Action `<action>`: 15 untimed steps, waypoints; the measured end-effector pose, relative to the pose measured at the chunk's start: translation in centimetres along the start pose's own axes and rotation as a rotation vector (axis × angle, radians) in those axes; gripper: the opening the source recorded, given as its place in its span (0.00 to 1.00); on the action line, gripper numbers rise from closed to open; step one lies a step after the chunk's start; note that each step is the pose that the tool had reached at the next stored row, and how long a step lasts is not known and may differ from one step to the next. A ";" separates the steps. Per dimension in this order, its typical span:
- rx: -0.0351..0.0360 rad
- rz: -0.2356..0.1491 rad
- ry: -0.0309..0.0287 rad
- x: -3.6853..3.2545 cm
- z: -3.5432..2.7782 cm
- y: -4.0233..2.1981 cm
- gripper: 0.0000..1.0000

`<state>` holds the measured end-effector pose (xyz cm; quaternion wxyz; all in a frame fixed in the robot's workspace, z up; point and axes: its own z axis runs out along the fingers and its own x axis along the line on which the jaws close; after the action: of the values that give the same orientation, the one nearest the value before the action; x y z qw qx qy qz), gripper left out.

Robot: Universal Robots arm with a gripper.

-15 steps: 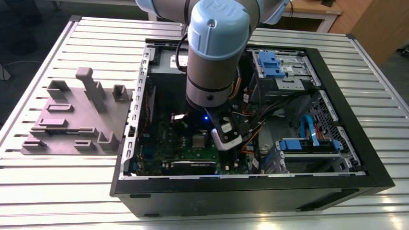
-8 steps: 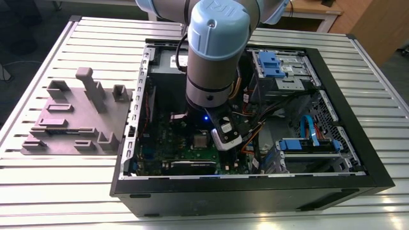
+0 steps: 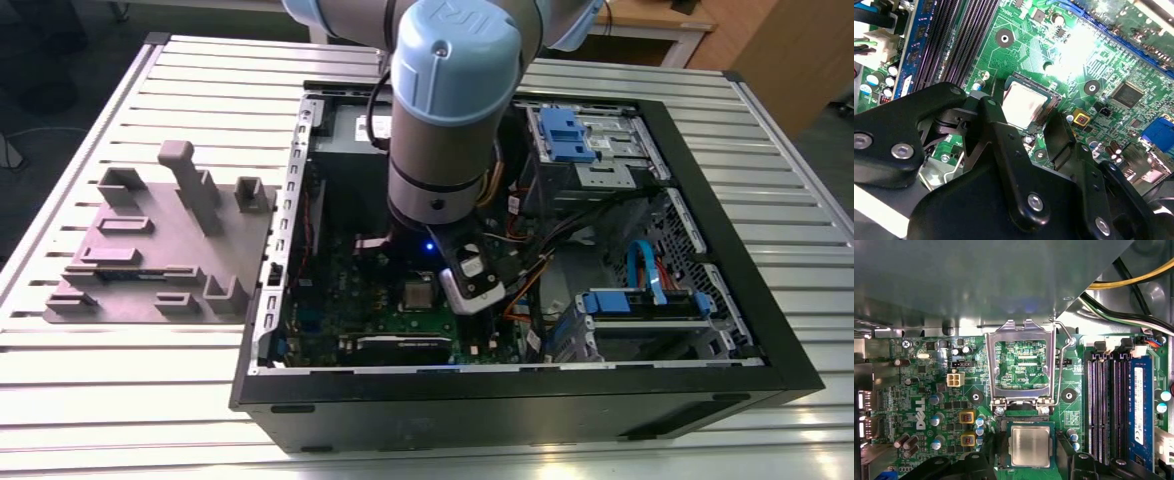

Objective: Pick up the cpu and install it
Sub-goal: 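Place the cpu into insertion slot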

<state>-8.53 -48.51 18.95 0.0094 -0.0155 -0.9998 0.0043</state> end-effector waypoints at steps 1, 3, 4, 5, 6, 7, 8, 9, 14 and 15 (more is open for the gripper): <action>0.0000 0.000 0.0000 0.10 0.00 -0.01 0.59; -0.0001 0.000 -0.0003 0.21 0.01 -0.01 0.59; -0.0002 0.000 -0.0002 0.23 0.01 -0.01 0.59; -0.0002 -0.001 -0.0001 0.24 0.01 -0.01 0.59; -0.0002 -0.001 -0.0001 0.25 0.01 -0.01 0.59; -0.0002 -0.001 -0.0001 0.26 0.01 -0.01 0.59; -0.0001 -0.001 -0.0001 0.26 0.01 -0.01 0.59; -0.0001 -0.001 0.0000 0.26 0.01 -0.01 0.59; -0.0001 -0.002 -0.0001 0.26 0.01 -0.01 0.59; -0.0001 -0.002 0.0001 0.26 0.01 -0.01 0.59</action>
<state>-8.79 -48.52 18.94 0.0094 -0.0147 -0.9998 0.0043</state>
